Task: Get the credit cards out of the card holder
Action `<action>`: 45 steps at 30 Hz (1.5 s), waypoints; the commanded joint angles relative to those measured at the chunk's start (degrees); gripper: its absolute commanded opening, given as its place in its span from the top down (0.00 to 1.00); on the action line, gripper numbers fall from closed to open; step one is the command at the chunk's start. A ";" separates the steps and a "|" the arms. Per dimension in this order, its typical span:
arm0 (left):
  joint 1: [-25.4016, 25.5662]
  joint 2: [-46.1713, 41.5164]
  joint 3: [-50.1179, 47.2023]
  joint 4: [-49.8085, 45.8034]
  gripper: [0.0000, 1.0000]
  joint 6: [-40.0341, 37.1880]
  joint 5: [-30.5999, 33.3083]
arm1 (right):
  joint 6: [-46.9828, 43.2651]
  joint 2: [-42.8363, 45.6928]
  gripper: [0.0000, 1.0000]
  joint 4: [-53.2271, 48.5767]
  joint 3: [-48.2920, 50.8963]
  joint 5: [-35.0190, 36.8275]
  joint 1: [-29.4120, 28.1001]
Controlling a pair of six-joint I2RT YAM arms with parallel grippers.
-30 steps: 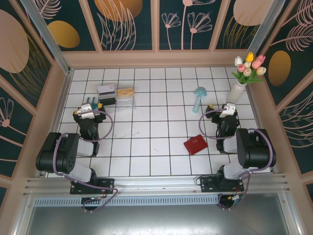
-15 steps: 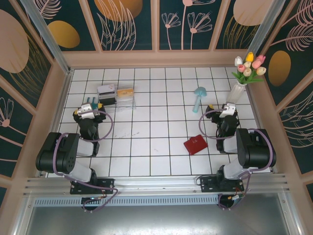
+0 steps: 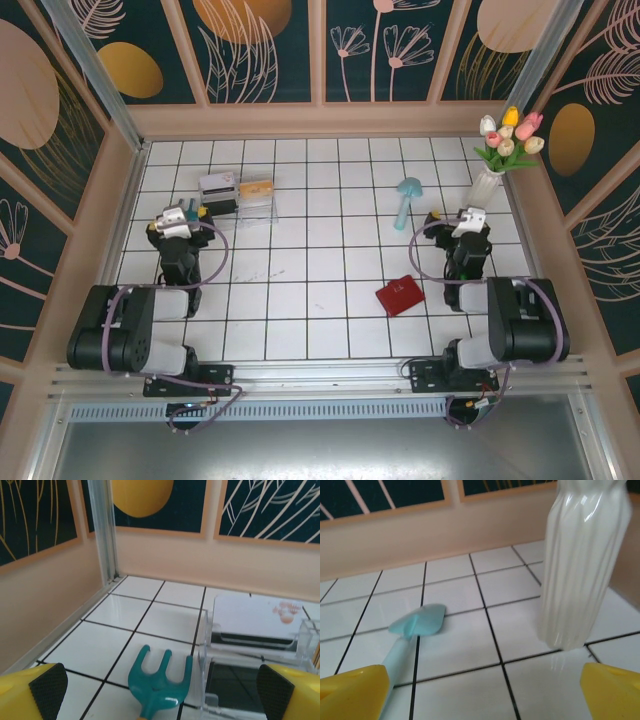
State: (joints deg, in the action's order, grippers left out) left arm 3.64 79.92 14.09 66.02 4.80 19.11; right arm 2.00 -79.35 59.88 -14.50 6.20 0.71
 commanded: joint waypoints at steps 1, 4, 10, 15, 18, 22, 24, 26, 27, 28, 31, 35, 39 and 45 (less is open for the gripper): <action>-0.39 -5.39 2.64 -9.76 0.01 2.68 1.31 | 2.70 7.13 0.01 -13.12 -5.37 4.72 -0.81; -0.39 -12.14 5.73 -21.35 0.01 5.88 1.76 | 11.21 11.83 0.01 -30.88 -12.20 5.57 -1.01; -0.39 -20.12 18.03 -50.83 0.01 21.61 -3.24 | 25.57 10.74 0.01 -60.84 -26.47 -4.01 -0.85; -0.39 -20.51 22.01 -59.72 0.01 26.50 -14.15 | 31.60 10.63 0.01 -69.17 -27.55 -12.86 -3.58; -0.39 -20.77 22.63 -61.56 0.01 27.66 -17.27 | 31.88 10.90 0.01 -77.44 -29.19 -10.55 -6.22; -0.39 -21.37 22.32 -62.07 0.01 27.68 -19.18 | 33.86 11.95 0.01 -87.15 -29.50 -6.94 -12.01; -0.38 -21.64 22.15 -62.40 0.01 27.08 -19.74 | 37.12 13.31 0.01 -90.01 -27.51 -6.93 -14.10; -0.44 -22.04 21.87 -62.57 0.01 26.20 -19.93 | 40.77 15.38 0.01 -91.07 -24.45 -7.66 -15.90; -0.39 -22.24 21.78 -62.72 0.01 26.17 -19.90 | 42.21 16.39 0.01 -91.03 -22.97 -8.03 -16.89; -0.39 -22.35 21.62 -62.72 0.01 26.14 -19.90 | 43.48 16.92 0.01 -91.34 -21.68 -7.27 -17.74; -0.39 -22.14 21.25 -62.01 0.01 26.55 -20.59 | 46.04 15.92 0.01 -93.42 -20.48 -2.88 -19.20; -0.39 -21.69 21.51 -61.87 0.01 26.23 -22.26 | 49.88 16.36 0.01 -93.64 -18.56 -1.47 -22.69; -0.39 -20.92 21.77 -62.07 0.01 25.79 -24.02 | 50.51 16.14 0.01 -94.55 -16.62 -2.07 -23.61; -0.34 -18.41 22.78 -62.14 0.01 25.98 -28.52 | 49.40 16.24 0.04 -94.89 -16.28 -5.00 -24.29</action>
State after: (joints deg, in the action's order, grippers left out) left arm 3.57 60.53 35.70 4.25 30.74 -6.09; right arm 50.33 -63.53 -33.47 -31.53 2.52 -22.79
